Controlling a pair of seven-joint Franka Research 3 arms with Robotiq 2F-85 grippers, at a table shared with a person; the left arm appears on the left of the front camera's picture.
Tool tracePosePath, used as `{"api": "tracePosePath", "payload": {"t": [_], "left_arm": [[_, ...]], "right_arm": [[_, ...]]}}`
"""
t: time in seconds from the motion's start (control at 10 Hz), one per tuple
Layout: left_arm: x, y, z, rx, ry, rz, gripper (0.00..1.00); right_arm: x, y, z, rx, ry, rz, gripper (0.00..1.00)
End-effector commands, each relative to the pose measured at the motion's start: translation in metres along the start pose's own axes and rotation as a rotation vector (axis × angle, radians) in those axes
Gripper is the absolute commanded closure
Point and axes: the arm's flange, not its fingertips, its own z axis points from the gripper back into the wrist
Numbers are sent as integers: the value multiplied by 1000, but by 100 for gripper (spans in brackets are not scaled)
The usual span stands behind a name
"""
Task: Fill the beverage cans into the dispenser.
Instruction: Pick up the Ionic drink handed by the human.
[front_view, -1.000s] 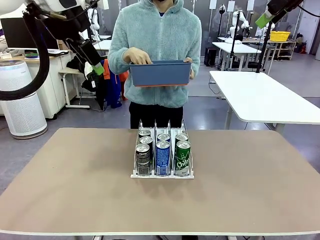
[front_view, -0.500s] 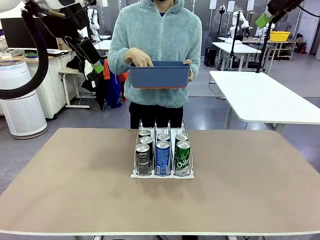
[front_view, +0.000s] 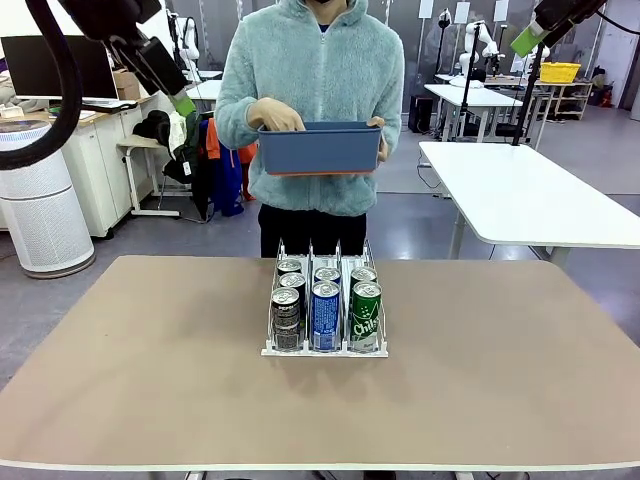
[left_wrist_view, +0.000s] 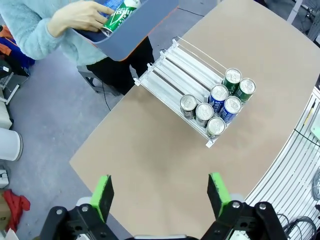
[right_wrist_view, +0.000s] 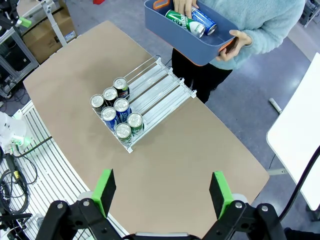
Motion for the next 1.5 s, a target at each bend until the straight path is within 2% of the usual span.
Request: {"api": "tracePosePath", "payload": {"t": [0.0,0.5,0.8,1.0,1.2,1.4], "left_arm": [[5,3,6,30,7,-18,0],[12,-7,29,84,-52,-75,0],[12,-7,50,13,-156,-114,0],[9,-7,59,-1,-186,-106,0],[5,-1,51,-8,-167,-90,0],[12,-8,62,32,-159,-88,0]], "right_arm": [[0,0,0,1,-1,-8,0],[0,0,0,1,-1,-8,0],[0,0,0,1,-1,-8,0],[0,0,0,1,-1,-8,0],[0,0,0,1,-1,-8,0],[0,0,0,1,-1,-8,0]]}}
